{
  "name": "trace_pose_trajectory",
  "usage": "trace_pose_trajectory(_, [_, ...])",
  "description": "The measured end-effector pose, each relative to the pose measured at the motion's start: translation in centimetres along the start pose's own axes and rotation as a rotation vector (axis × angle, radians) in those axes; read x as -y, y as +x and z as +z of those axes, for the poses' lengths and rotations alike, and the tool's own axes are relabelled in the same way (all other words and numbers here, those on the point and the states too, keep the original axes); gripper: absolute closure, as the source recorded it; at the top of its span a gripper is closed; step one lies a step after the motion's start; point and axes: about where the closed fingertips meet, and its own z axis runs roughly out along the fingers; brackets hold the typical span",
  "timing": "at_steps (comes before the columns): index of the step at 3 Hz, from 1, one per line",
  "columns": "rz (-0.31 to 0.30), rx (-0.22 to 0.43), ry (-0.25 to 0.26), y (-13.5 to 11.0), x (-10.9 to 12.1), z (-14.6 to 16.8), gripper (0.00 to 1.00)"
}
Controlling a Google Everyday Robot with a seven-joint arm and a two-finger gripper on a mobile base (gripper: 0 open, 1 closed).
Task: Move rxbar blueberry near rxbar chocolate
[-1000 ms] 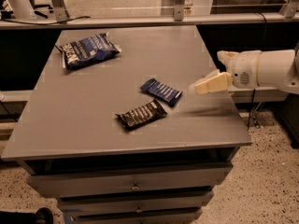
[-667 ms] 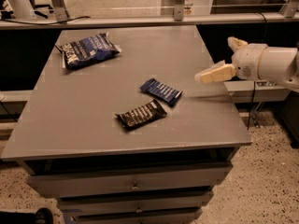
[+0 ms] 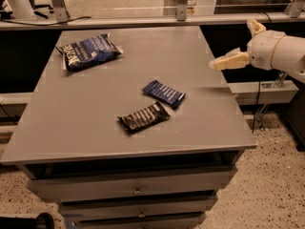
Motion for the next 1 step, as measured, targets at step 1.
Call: trace_pose_trajectory(1, [0.000, 0.000, 0.000, 0.00, -0.01, 0.01, 0.00])
